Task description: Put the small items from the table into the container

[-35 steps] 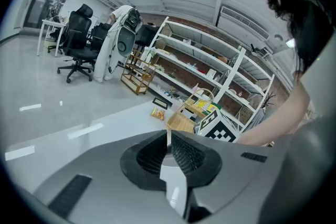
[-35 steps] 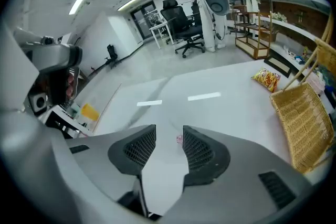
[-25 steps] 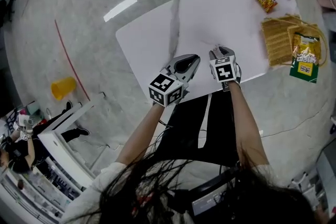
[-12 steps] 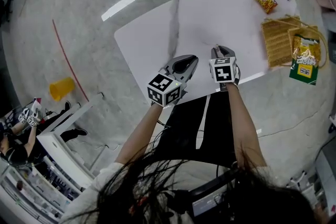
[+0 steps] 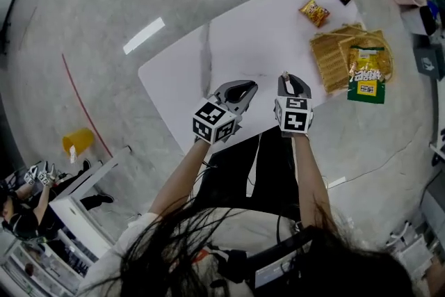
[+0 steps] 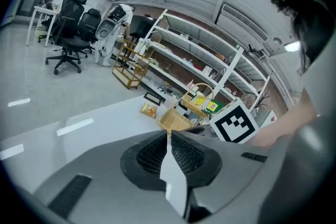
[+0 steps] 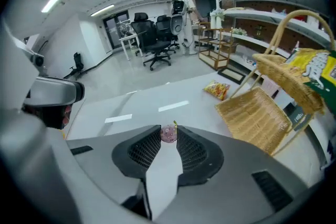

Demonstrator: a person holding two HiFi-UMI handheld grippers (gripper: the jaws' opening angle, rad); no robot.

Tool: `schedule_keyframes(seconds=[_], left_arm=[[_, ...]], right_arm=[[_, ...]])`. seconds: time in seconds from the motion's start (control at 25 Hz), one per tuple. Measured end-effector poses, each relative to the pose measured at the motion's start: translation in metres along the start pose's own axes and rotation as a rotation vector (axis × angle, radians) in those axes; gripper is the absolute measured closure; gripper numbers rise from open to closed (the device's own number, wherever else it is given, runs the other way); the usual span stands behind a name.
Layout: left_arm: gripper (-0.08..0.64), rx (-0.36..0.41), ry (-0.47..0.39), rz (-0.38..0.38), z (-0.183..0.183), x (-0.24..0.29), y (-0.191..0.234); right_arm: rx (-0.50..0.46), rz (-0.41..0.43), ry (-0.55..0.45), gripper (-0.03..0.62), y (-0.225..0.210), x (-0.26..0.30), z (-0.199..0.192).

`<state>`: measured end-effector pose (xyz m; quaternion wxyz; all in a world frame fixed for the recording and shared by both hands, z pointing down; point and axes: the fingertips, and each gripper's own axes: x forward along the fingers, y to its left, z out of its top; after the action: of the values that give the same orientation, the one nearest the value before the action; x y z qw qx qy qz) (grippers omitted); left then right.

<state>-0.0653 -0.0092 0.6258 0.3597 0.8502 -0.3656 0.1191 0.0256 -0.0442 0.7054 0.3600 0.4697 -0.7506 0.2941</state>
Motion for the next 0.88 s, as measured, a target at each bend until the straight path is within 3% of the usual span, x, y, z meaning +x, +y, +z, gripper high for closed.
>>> schedule_keyframes(seconds=[0.36, 0.72, 0.88], left_arm=[[0.543, 0.051, 0.07, -0.101, 0.016, 0.073, -0.052], [0.543, 0.024, 0.12, -0.136, 0.011, 0.122, -0.072], [0.543, 0.025, 0.132, -0.151, 0.009, 0.136, -0.078]], right_arm=[[0.192, -0.246, -0.068, 0.491, -0.123, -0.031, -0.011], [0.48, -0.313, -0.075, 0.491, -0.172, -0.014, -0.038], [0.536, -0.345, -0.098, 0.491, -0.193, -0.006, -0.042]])
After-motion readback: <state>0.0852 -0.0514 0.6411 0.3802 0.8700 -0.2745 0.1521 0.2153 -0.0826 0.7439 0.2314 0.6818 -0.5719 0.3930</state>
